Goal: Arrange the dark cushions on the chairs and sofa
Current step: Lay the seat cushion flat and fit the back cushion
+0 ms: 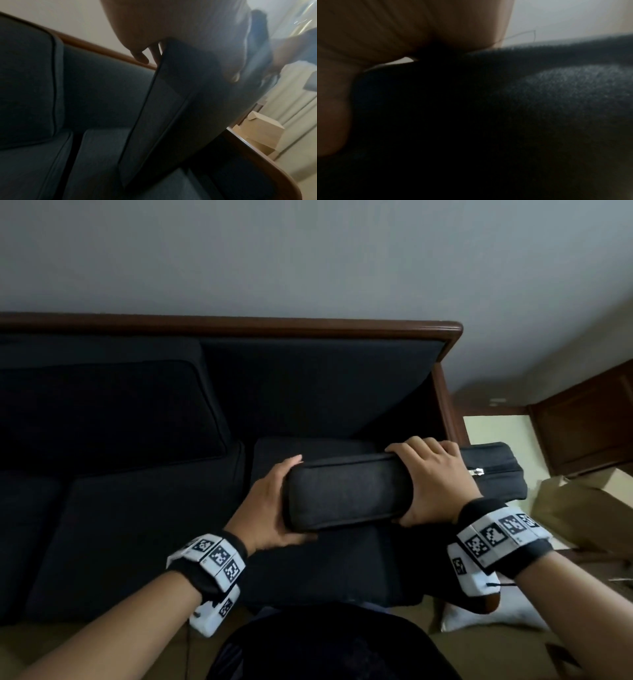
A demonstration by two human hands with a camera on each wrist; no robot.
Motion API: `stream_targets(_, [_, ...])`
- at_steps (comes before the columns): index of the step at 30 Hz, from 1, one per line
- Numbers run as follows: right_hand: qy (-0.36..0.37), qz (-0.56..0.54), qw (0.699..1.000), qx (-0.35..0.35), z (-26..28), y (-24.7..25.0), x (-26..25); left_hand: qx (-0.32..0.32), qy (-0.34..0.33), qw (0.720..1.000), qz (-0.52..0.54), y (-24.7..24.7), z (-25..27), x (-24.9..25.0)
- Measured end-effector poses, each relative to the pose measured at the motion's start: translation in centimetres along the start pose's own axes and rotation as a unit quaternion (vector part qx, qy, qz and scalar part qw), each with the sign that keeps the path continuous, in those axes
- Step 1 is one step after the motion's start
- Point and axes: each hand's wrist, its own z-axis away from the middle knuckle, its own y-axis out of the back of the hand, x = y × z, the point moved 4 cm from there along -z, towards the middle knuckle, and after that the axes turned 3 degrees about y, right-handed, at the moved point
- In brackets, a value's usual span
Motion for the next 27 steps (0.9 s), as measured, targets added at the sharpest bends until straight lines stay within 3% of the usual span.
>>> stream_targets(2, [-0.005, -0.007, 1.0, 0.011, 0.5, -0.1, 0.1, -0.01, 0.092, 0.995, 0.019, -1.1, 0.5, -1.3])
stream_targets(4, [-0.01, -0.022, 1.0, 0.016, 0.5, -0.2, 0.2, -0.006, 0.123, 0.992, 0.009, -1.6, 0.3, -1.5])
stream_targets(12, [-0.018, -0.138, 0.99, 0.029, -2.8, 3.2, 0.4, 0.021, 0.082, 0.995, -0.06, 4.5, -2.5, 0.5])
stream_targets(20, [-0.003, -0.309, 0.943, 0.126, -3.3, 5.3, -1.1, 0.034, 0.014, 0.984, -0.174, 14.7, -1.3, 7.0])
stream_targets(23, [0.008, -0.364, 0.929, 0.065, -3.9, 3.6, -1.1, 0.037, 0.011, 0.977, -0.209, 15.1, -1.3, 7.8])
stream_targets(24, [0.002, -0.411, 0.911, 0.034, -4.3, 2.8, -1.2, 0.025, 0.019, 0.978, -0.207, 14.1, -1.5, 7.3])
stream_targets(25, [-0.009, -0.489, 0.872, 0.017, -4.6, 1.9, -1.3, 0.005, 0.041, 0.98, -0.193, 12.7, -1.8, 6.4])
stream_targets(27, [-0.047, -0.652, 0.756, 0.02, -5.2, 0.0, -1.7, -0.022, 0.099, 0.984, -0.148, 9.2, -2.2, 4.2])
